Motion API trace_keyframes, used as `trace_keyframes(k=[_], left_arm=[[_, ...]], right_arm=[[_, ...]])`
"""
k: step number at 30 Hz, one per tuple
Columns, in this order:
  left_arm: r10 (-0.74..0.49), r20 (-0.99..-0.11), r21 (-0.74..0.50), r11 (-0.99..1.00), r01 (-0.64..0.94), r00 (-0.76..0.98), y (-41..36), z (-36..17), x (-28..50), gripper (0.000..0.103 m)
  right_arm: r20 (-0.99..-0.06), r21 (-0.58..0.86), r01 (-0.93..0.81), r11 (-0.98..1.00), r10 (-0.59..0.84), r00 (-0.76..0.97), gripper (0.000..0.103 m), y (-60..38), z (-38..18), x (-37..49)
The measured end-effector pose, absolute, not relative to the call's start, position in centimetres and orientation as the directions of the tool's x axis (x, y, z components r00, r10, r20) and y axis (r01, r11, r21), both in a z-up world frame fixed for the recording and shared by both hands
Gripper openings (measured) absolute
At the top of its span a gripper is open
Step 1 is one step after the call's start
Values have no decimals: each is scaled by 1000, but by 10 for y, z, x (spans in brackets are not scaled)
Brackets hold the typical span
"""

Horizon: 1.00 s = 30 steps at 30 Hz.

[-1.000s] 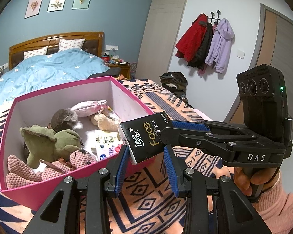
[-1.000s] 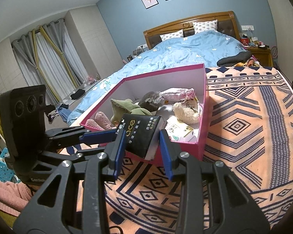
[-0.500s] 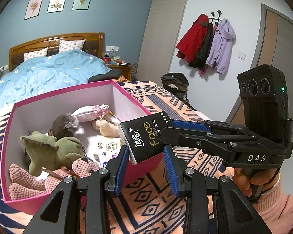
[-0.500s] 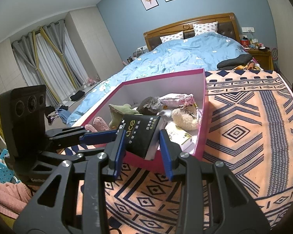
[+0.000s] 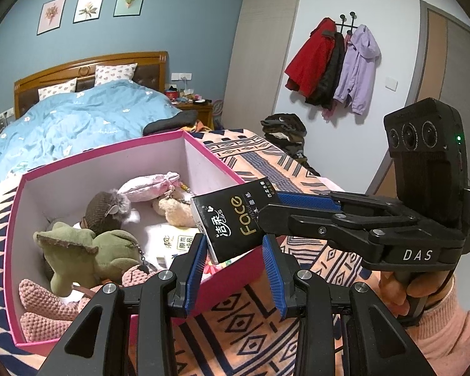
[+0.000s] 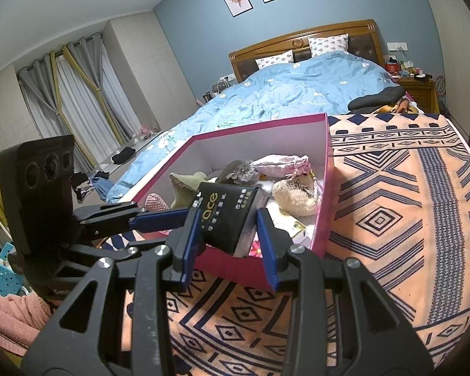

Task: Organize objects
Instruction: 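Lower the black pack into the box and open both grippers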

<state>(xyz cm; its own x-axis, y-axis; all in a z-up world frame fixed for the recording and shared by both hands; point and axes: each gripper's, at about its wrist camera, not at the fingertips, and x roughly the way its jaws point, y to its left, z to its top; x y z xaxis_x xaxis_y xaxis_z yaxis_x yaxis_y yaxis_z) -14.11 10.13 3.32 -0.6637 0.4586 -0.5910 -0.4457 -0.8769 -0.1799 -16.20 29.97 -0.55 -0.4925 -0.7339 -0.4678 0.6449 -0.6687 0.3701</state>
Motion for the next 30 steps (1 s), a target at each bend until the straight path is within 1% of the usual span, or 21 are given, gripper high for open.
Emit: trace_keyframes(k=[17, 30], left_arm=[[448, -613, -184, -882, -433, -651, 100, 27, -157, 36], [436, -639, -204, -890, -407, -633, 95, 16, -175, 36]], right_arm=[[-488, 383, 630, -676, -727, -483, 39, 295, -10, -179], [-528, 384, 611, -692, -708, -469, 39, 285, -21, -200]])
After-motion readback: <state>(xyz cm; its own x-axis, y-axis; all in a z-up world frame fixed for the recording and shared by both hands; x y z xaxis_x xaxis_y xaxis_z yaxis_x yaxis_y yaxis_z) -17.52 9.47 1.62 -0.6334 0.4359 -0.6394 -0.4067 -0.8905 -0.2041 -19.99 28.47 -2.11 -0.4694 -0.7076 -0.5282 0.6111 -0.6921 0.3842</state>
